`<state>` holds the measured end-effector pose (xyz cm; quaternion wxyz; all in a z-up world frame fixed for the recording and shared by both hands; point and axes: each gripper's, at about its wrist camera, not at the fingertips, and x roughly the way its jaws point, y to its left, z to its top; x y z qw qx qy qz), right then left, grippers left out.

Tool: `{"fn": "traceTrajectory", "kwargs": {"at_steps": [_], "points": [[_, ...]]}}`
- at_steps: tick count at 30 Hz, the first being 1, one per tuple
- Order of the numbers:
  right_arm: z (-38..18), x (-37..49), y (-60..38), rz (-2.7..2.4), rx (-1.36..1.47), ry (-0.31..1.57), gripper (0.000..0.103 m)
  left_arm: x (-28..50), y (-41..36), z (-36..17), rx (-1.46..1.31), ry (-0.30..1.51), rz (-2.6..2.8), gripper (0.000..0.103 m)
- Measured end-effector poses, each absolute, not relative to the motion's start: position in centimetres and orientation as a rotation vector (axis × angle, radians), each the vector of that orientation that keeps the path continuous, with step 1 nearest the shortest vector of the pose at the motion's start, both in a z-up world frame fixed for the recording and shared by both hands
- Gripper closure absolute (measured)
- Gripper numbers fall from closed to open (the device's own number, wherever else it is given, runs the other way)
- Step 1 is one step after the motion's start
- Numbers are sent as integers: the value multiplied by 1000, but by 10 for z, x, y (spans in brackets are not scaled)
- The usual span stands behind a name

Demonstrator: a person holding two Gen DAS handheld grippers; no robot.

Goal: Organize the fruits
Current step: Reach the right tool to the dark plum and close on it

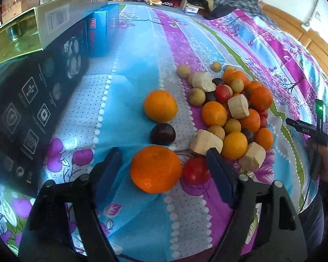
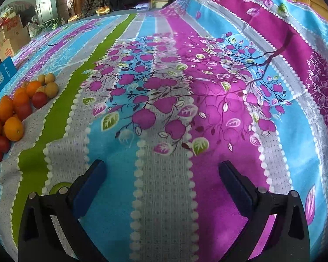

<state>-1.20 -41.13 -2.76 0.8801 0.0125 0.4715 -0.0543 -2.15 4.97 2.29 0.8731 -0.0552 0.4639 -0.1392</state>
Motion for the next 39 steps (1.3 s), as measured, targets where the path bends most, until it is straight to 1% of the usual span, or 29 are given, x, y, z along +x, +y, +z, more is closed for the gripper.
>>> {"fn": "traceTrajectory", "kwargs": {"at_steps": [3, 4, 5, 6, 7, 8, 10, 12, 13, 15, 16, 18, 19, 21, 24, 25, 31, 32, 34, 39], "points": [[-27, -9, -414, -105, 44, 997, 0, -28, 49, 23, -108, 956, -294, 22], [-25, -9, -416, -86, 54, 1006, 0, -30, 50, 22, -112, 951, -298, 20], [-24, -9, -417, -83, 59, 1011, 6, -30, 50, 21, -122, 943, -314, 13], [-20, -9, -417, -90, 63, 1010, 16, -30, 51, 19, -133, 936, -335, 9], [-12, -11, -414, -88, 67, 1004, 20, -31, 51, 19, -142, 928, -352, 6], [-4, -14, -410, -93, 64, 991, 22, -29, 51, 19, -150, 927, -354, 5], [26, -27, -394, -106, 59, 904, 22, -28, 53, 19, -170, 926, -356, 4], [50, -40, -373, -53, 87, 844, 19, -27, 53, 19, -174, 937, -359, 4], [60, -47, -358, 2, 101, 830, 16, -27, 52, 18, -160, 945, -360, 4], [70, -61, -323, 118, 110, 842, 14, -26, 45, 17, -103, 965, -351, 4], [71, -68, -302, 176, 85, 859, 14, -27, 42, 19, -82, 969, -344, 6], [70, -86, -262, 274, 44, 883, 15, -30, 43, 23, -83, 963, -332, 17], [68, -96, -242, 330, 24, 894, 18, -32, 46, 26, -99, 955, -336, 23], [63, -115, -202, 431, -33, 899, 26, -39, 50, 31, -115, 938, -334, 24], [52, -134, -157, 598, -58, 917, 45, -54, 60, 45, -138, 895, -313, 22], [47, -138, -142, 662, -64, 927, 48, -59, 64, 49, -150, 885, -309, 22], [16, -133, -100, 743, -119, 957, 51, -70, 77, 55, -174, 886, -305, 22], [14, -134, -97, 745, -129, 958, 56, -71, 76, 54, -181, 890, -314, 23], [8, -130, -91, 738, -150, 959, 60, -73, 73, 52, -189, 898, -340, 24], [-1, -123, -88, 709, -173, 949, 61, -71, 66, 43, -188, 918, -375, 25]]}}
